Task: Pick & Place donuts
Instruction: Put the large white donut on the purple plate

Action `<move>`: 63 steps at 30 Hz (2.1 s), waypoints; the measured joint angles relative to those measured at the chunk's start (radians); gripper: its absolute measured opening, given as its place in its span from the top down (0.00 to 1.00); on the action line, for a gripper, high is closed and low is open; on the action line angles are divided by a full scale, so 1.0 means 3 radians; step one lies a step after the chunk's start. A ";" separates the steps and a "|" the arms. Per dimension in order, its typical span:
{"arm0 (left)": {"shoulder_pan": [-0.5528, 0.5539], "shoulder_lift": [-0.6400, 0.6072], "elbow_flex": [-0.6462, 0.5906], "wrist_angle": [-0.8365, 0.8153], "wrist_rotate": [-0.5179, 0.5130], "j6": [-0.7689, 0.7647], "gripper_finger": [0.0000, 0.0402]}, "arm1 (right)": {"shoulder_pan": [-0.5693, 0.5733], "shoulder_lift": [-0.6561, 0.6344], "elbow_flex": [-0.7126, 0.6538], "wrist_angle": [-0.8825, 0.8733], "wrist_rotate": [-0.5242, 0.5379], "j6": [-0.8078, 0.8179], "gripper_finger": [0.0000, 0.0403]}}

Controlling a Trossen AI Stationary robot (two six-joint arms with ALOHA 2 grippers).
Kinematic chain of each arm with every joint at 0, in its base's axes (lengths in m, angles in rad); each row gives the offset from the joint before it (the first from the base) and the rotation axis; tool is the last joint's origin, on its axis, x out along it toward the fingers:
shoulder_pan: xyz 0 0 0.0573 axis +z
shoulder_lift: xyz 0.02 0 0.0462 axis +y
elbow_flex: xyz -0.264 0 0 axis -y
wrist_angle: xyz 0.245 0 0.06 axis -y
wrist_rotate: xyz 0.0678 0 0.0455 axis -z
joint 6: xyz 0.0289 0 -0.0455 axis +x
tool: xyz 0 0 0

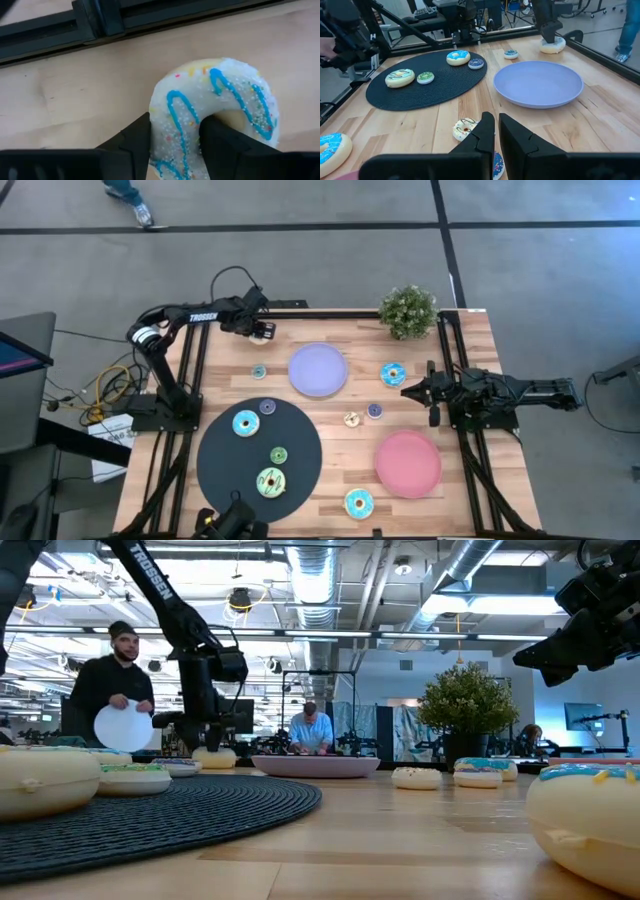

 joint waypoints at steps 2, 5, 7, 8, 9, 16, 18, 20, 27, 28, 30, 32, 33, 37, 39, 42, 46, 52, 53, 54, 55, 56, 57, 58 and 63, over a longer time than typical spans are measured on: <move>-0.0035 -0.0086 0.0000 -0.0005 0.0003 0.0000 0.65 | 0.0000 0.0000 0.0000 0.0000 0.0000 0.0000 0.96; -0.0100 -0.0222 0.0000 -0.0001 0.0001 -0.0001 0.65 | 0.0000 0.0000 -0.0001 0.0001 0.0000 0.0000 0.96; -0.0170 -0.0307 0.0000 0.0019 -0.0001 -0.0001 0.65 | 0.0000 0.0001 -0.0001 0.0000 0.0000 0.0000 0.96; -0.0215 -0.0343 0.0000 0.0028 0.0000 -0.0002 0.65 | 0.0001 0.0000 0.0000 0.0001 0.0000 0.0000 0.96; -0.0263 -0.0384 0.0000 0.0036 0.0002 -0.0013 0.65 | 0.0001 0.0000 0.0000 0.0000 0.0000 0.0000 0.96; -0.0765 -0.0542 0.0000 0.0397 0.0113 -0.0034 0.65 | 0.0000 0.0000 0.0000 0.0000 0.0000 0.0000 0.96; -0.0932 -0.0542 0.0000 0.0592 0.0183 0.0003 0.65 | 0.0000 0.0001 0.0000 0.0000 0.0000 0.0000 0.96; -0.1092 -0.0542 0.0000 0.0800 0.0240 0.0003 0.65 | 0.0000 0.0000 -0.0001 0.0000 0.0000 0.0000 0.96; -0.1532 -0.0534 0.0001 0.1230 0.0289 0.0017 0.65 | 0.0000 0.0001 -0.0001 0.0000 0.0000 0.0000 0.96; -0.1560 -0.0531 0.0001 0.1249 0.0267 0.0023 0.65 | 0.0001 0.0001 0.0000 0.0000 0.0000 0.0000 0.96; -0.1595 -0.0529 0.0001 0.1262 0.0213 0.0027 0.65 | 0.0000 0.0001 0.0000 0.0001 0.0000 0.0000 0.96; -0.1602 -0.0529 0.0001 0.1260 0.0204 0.0011 0.65 | 0.0000 0.0000 0.0000 0.0000 0.0000 0.0000 0.96; -0.1602 -0.0529 0.0001 0.1248 0.0204 0.0007 0.65 | 0.0000 0.0000 -0.0001 0.0000 0.0000 0.0000 0.96; -0.1625 -0.0529 0.0004 0.1049 0.0153 0.0003 0.65 | 0.0001 0.0000 0.0000 0.0000 0.0000 0.0000 0.96; -0.1652 -0.0526 0.0004 0.0922 0.0072 -0.0005 0.65 | 0.0000 0.0000 -0.0001 0.0000 0.0000 0.0000 0.96; -0.1726 -0.0526 -0.0006 0.0909 0.0020 -0.0102 0.65 | 0.0000 0.0000 0.0000 0.0001 0.0000 0.0000 0.96; -0.1872 -0.0523 -0.0023 0.1249 0.0019 -0.0106 0.65 | 0.0000 0.0001 0.0000 0.0001 0.0000 0.0000 0.96; -0.2030 -0.0219 0.0247 0.1561 0.0035 0.0193 0.65 | 0.0000 0.0001 0.0000 0.0000 0.0000 0.0000 0.96; -0.2042 -0.0111 0.0389 0.1474 0.0057 0.0245 0.65 | 0.0001 0.0000 0.0000 0.0001 0.0002 0.0000 0.96; -0.2046 -0.0016 0.0531 0.1294 0.0062 0.0283 0.65 | 0.0001 -0.0002 -0.0001 0.0006 0.0003 0.0000 0.96; -0.2044 0.0063 0.0671 0.1095 0.0047 0.0296 0.65 | 0.0000 -0.0002 -0.0001 0.0008 0.0003 0.0000 0.96; -0.2031 0.0140 0.0809 0.0936 0.0032 0.0305 0.65 | 0.0001 0.0001 -0.0001 0.0007 0.0010 0.0000 0.96; -0.2023 0.0218 0.0934 0.0780 0.0000 0.0332 0.65 | 0.0000 -0.0002 -0.0001 0.0008 0.0019 0.0000 0.96; -0.2022 0.0276 0.1046 0.0644 -0.0033 0.0366 0.65 | 0.0000 -0.0002 -0.0001 0.0009 0.0013 0.0000 0.96; -0.1985 0.0414 0.1294 0.0035 -0.0211 0.0558 0.65 | 0.0000 -0.0002 -0.0001 0.0010 0.0011 0.0000 0.96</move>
